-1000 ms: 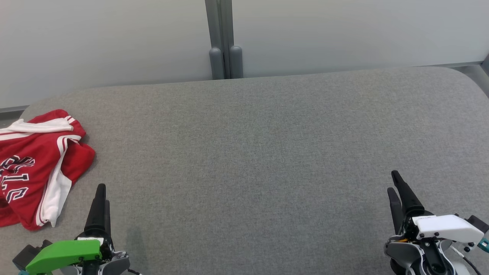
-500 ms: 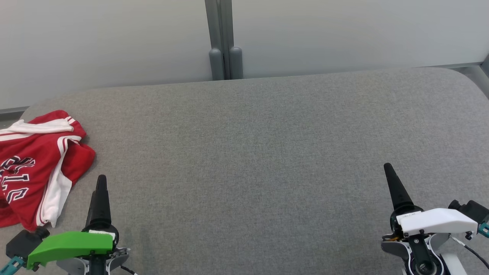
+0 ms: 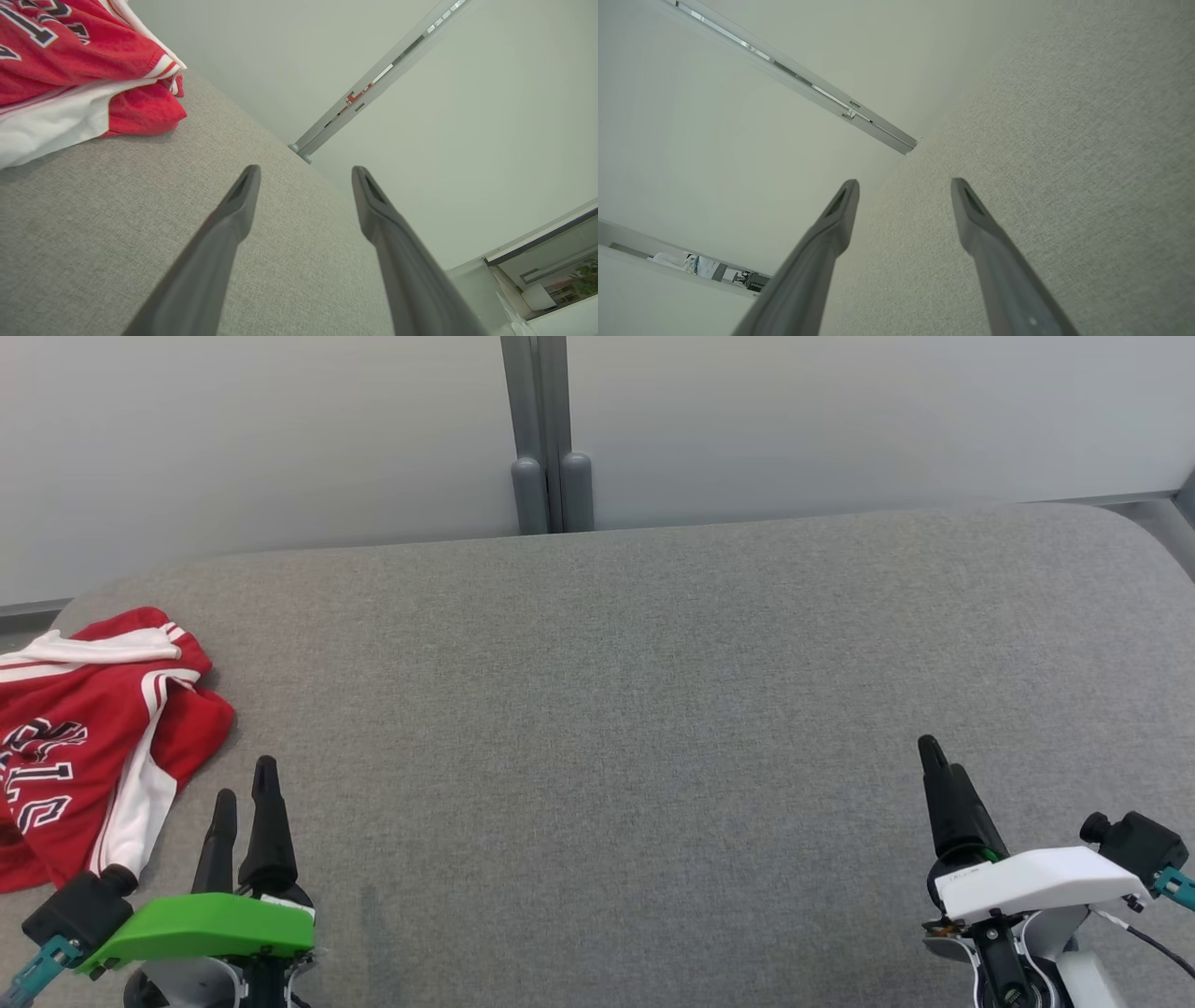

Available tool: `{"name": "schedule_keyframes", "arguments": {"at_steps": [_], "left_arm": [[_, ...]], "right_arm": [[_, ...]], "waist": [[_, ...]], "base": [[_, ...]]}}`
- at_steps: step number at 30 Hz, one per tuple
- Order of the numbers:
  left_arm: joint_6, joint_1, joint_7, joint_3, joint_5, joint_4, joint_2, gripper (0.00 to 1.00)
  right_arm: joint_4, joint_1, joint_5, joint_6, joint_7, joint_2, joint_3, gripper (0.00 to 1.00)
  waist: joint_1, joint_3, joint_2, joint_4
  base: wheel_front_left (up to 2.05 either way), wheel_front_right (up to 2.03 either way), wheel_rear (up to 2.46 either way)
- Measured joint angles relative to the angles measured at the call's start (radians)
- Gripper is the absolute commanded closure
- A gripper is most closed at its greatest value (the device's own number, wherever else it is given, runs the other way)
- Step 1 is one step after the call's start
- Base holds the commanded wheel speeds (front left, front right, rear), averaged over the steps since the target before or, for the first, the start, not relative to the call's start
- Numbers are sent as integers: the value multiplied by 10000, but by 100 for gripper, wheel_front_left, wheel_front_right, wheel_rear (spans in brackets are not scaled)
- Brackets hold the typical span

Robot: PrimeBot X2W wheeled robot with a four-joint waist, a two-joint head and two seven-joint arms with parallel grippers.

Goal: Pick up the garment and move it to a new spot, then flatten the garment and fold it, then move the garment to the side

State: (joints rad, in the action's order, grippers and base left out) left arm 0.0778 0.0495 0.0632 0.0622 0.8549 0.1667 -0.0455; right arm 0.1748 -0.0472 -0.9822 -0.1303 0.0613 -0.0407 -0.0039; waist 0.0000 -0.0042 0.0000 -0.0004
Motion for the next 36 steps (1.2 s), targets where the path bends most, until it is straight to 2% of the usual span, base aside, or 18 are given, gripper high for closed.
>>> {"name": "schedule_keyframes", "arguments": {"at_steps": [14, 36], "left_arm": [[13, -89, 454, -387, -1960, -222, -257, 0], [56, -198, 1034, -734, -4309, 27, -445, 0]], "right_arm": [[-157, 71, 2324, 0, 476, -12, 291, 0], [-301, 360, 4734, -2, 1041, -35, 468, 0]], "waist": [[0, -71, 0, 61], [0, -186, 0, 110]], "base": [[0, 0, 0], [0, 0, 0]]}}
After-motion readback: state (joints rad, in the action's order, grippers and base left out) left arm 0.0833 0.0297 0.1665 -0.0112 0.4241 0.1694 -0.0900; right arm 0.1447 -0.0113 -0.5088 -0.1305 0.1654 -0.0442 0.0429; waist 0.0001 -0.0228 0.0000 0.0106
